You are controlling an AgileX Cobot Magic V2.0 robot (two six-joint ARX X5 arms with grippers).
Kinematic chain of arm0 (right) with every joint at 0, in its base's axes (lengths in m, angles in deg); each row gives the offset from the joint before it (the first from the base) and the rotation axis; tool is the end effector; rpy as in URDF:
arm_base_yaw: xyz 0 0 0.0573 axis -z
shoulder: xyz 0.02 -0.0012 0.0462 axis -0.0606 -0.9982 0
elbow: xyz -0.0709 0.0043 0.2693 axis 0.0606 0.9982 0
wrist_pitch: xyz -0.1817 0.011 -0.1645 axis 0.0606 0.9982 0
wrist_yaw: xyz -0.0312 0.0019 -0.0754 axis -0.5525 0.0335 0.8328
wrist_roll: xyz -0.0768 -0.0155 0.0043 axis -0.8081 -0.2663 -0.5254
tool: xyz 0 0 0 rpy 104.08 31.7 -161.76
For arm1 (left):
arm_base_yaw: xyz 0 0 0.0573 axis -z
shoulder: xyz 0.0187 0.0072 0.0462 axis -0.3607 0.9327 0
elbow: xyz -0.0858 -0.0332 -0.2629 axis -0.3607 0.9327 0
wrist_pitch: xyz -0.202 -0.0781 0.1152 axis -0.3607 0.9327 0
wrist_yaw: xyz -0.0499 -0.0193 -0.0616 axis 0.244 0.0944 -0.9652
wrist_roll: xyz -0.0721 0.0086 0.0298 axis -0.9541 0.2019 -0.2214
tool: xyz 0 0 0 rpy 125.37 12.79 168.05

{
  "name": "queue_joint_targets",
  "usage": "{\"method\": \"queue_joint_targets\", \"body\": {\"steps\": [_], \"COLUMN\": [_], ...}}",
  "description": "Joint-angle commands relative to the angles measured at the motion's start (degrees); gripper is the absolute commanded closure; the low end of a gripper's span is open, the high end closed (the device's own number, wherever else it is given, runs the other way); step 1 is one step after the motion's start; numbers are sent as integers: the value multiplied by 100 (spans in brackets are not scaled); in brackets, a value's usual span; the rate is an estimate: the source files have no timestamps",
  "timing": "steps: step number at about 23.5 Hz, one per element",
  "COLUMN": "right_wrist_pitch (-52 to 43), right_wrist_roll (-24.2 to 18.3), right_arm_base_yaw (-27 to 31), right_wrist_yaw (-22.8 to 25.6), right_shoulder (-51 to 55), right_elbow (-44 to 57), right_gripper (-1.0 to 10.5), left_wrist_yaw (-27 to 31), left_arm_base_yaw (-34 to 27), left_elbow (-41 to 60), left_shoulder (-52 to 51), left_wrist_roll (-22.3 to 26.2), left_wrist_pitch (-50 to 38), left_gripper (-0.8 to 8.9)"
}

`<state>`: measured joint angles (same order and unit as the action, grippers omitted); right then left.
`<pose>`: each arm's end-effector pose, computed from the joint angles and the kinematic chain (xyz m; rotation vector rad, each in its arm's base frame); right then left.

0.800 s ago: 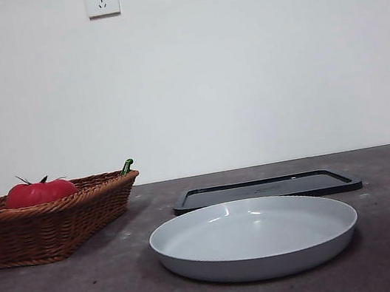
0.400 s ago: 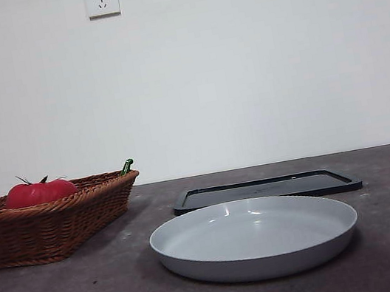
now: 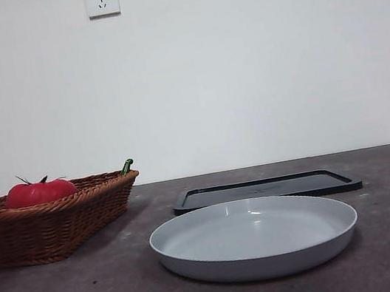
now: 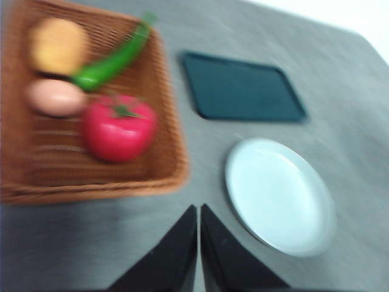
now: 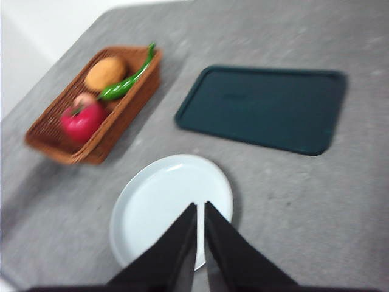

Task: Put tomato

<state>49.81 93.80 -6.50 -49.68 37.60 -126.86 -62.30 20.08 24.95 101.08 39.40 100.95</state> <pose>0.1210 0.0397 0.3189 0.2375 0.5762 0.5553 0.1054 -0.0302 0.2868 -0.2678 0.5709 -0.4611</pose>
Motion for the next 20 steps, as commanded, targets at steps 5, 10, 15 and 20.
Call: {"method": "queue_joint_targets", "body": {"steps": [5,10,15,20], "right_wrist_pitch": [562,695,675,643], "right_wrist_roll": [-549,-647,-706,-695], "right_arm_base_yaw": [-713,-1292,-1502,-1502], "right_wrist_yaw": [-20,-17,-13,-15], "right_shoulder": [-772,-1025,-1036,-1036], "right_elbow": [-702,-708,-708,-708], "right_gripper": [939,939,939,929], "left_wrist_yaw": [-63,-59,-57,-57], "left_arm_base_yaw": [492,793,811,811], "left_elbow": [-782,-1069,-1069,-1069], "left_shoulder": [702,975,975,973], "left_wrist_roll": [542,654,787,785], "left_wrist_pitch": [737,992,1001,999], "left_gripper": [804,804,804,731]}}
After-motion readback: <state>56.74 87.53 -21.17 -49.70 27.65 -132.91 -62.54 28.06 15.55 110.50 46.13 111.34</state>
